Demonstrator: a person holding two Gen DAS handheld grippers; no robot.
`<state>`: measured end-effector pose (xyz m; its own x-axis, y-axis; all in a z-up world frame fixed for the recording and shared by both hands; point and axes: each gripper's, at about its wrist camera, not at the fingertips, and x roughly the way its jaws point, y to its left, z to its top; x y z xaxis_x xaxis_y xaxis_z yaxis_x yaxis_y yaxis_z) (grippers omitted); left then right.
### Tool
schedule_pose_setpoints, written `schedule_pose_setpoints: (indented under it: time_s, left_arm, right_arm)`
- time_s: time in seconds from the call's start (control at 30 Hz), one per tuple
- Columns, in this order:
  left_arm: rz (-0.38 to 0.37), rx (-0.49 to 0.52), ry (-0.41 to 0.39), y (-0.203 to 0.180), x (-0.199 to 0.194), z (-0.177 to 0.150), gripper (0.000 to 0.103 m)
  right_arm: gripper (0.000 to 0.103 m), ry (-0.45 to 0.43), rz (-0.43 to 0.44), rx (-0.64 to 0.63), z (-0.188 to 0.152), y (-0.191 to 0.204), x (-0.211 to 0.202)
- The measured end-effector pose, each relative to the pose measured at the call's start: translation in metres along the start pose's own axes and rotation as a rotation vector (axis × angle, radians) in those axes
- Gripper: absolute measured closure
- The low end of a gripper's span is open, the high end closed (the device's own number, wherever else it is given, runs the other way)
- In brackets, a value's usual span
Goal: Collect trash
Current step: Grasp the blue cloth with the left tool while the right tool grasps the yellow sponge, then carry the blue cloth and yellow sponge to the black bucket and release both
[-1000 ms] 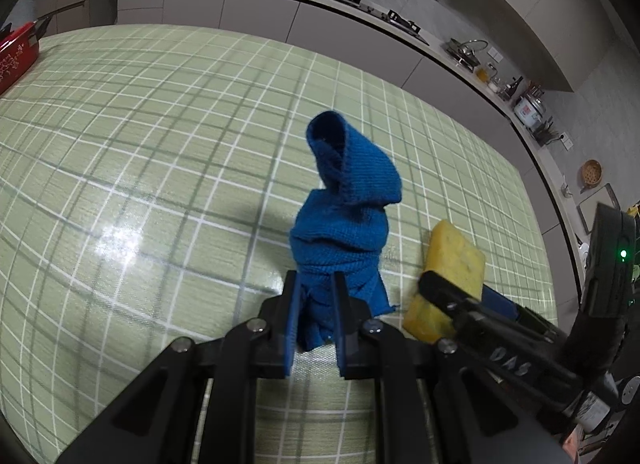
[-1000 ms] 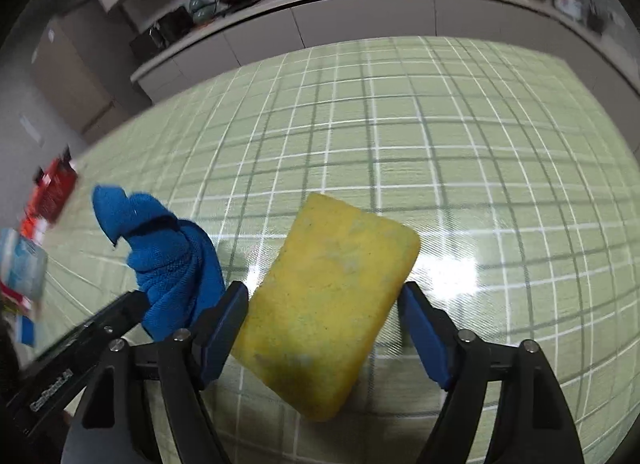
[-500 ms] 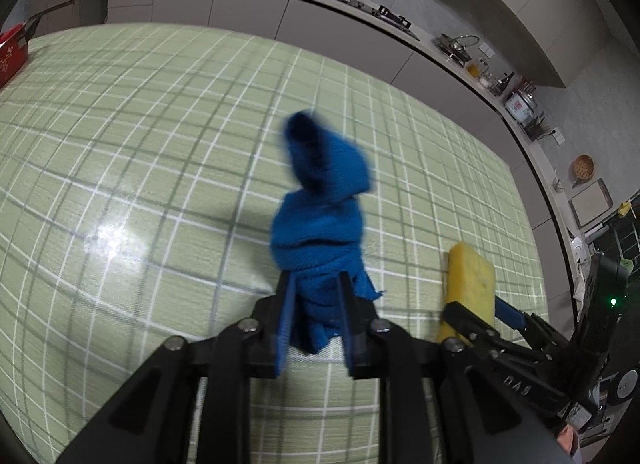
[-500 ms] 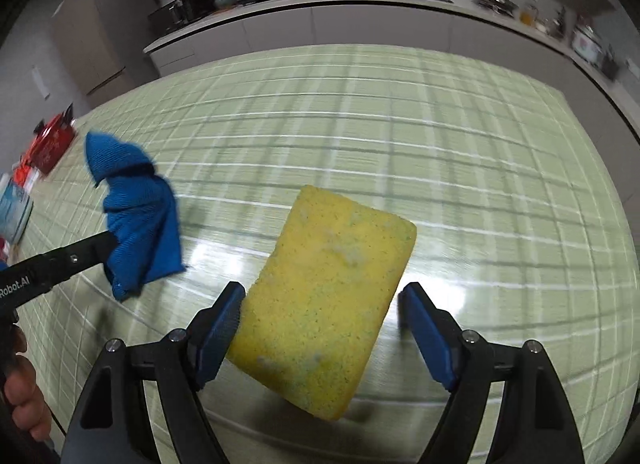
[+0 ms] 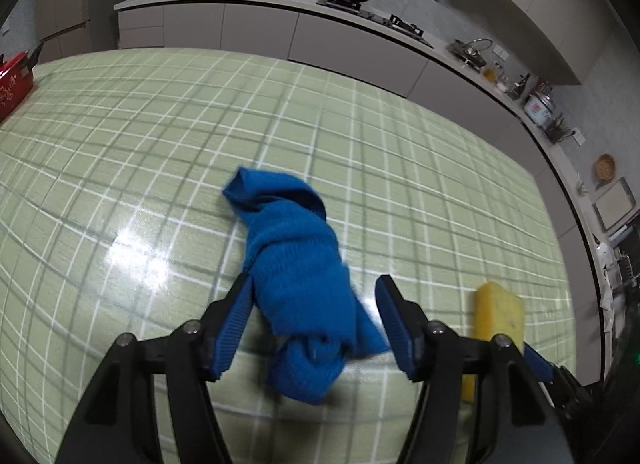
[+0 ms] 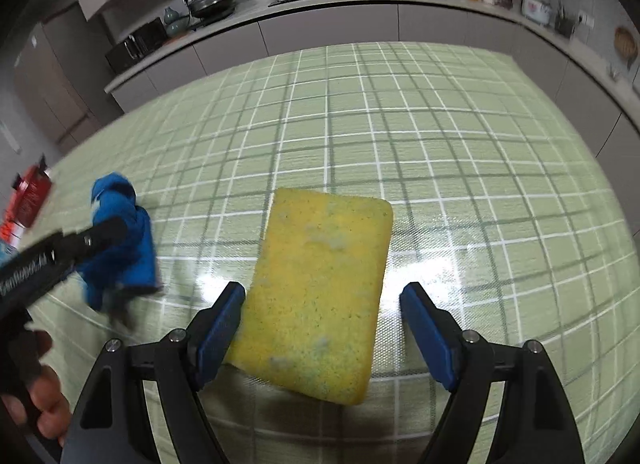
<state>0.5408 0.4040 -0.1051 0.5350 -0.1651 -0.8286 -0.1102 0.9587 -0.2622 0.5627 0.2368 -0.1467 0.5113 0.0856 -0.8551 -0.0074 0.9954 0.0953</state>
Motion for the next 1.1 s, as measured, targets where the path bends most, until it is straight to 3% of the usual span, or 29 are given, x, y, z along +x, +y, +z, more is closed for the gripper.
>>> schedule_pose_setpoints:
  time_s: [0.07, 0.17, 0.3, 0.57, 0.97, 1.1]
  left_arm:
    - [0.014, -0.012, 0.024, 0.006, 0.007, -0.001, 0.062]
    - [0.016, 0.0, 0.02, 0.009, 0.006, -0.004, 0.068]
    - [-0.018, -0.021, 0.017, 0.012, 0.0, -0.009, 0.075]
    - [-0.107, 0.066, 0.016, -0.015, -0.033, -0.039, 0.075]
    - [-0.232, 0.198, 0.038, -0.087, -0.054, -0.074, 0.075]
    - [-0.245, 0.235, 0.035, -0.13, -0.06, -0.092, 0.075]
  right_arm:
    - [0.021, -0.001, -0.016, -0.014, 0.0, 0.003, 0.001]
    - [0.038, -0.014, -0.046, -0.027, 0.005, 0.004, 0.003]
    - [0.05, -0.025, -0.017, -0.012, 0.006, -0.007, -0.001]
    - [0.06, -0.045, 0.087, 0.09, -0.001, -0.04, -0.015]
    - [0.061, -0.107, 0.097, 0.151, -0.03, -0.088, -0.082]
    - [0.061, -0.133, 0.112, 0.168, -0.043, -0.118, -0.106]
